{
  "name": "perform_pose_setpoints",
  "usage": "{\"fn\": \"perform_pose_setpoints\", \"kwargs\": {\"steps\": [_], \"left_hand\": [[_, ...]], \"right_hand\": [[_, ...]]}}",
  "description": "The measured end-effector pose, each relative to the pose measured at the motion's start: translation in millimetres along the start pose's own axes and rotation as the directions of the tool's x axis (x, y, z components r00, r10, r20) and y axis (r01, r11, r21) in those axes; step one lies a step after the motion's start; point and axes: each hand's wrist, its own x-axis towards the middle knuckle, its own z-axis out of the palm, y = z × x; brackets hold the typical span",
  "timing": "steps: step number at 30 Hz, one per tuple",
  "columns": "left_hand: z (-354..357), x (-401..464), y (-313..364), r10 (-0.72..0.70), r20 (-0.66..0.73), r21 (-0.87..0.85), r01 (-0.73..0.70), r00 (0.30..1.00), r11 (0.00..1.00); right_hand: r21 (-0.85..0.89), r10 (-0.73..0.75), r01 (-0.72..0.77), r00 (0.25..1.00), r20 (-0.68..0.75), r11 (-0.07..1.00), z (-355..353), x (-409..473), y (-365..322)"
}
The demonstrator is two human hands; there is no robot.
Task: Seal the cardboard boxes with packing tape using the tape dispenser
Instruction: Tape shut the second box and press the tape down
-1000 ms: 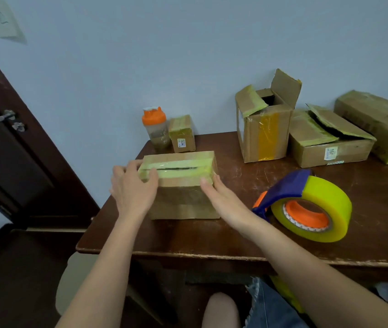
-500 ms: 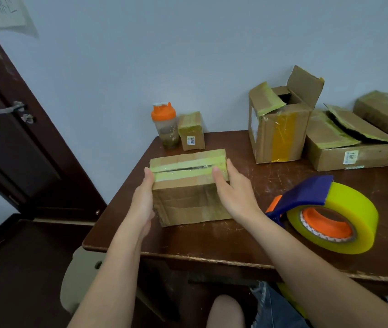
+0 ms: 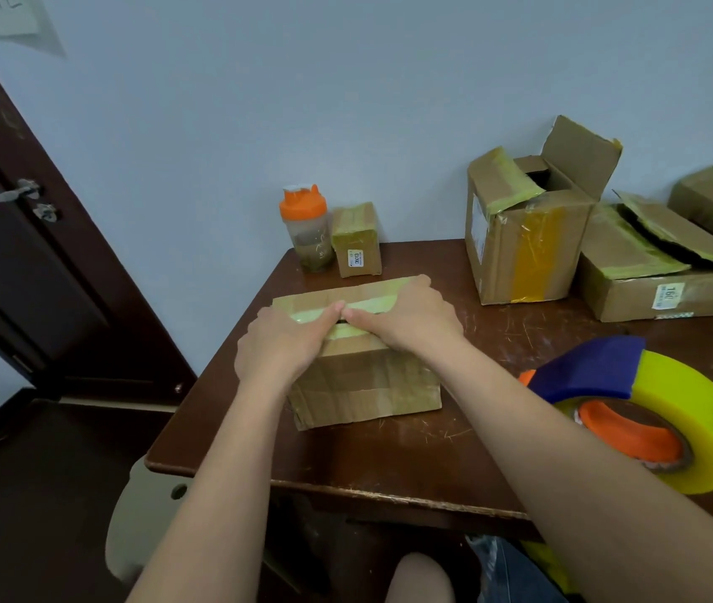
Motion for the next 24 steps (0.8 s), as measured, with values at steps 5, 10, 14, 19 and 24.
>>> {"fn": "perform_pose_setpoints", "kwargs": {"steps": [5,10,14,19,24], "left_hand": [[-5.4,4.7,-1.7,0.055,0.001,0.035,-0.055,0.998,0.998],[-4.5,7.1,-9.9,0.055,-0.048,-0.047,-0.058,0.997,0.997],[-7.1,10.9,-14.6,-0.030,0.045,-0.312,0.042,0.999,0.949],[-1.9,-6.5,-13.2,-0.032,0.167,-0.781,0.152,0.985,0.606],[37.6,-55.6,-0.2,0.147,0.048,-0.760,-0.060,0.988,0.648]], "right_hand": [[-0.054,-0.057,0.057,0.998,-0.013,0.997,1.7,10.8,5.8],[-0.049,-0.116,0.116,0.993,0.012,0.992,-5.4,8.6,12.1],[0.154,-0.105,0.098,0.994,0.040,0.983,-18.1,-3.1,29.7],[0.010,-0.136,0.137,0.989,-0.055,0.991,-40.6,-23.8,48.1],[0.041,-0.316,0.322,0.942,-0.108,0.946,-43.4,-40.5,50.1]]}}
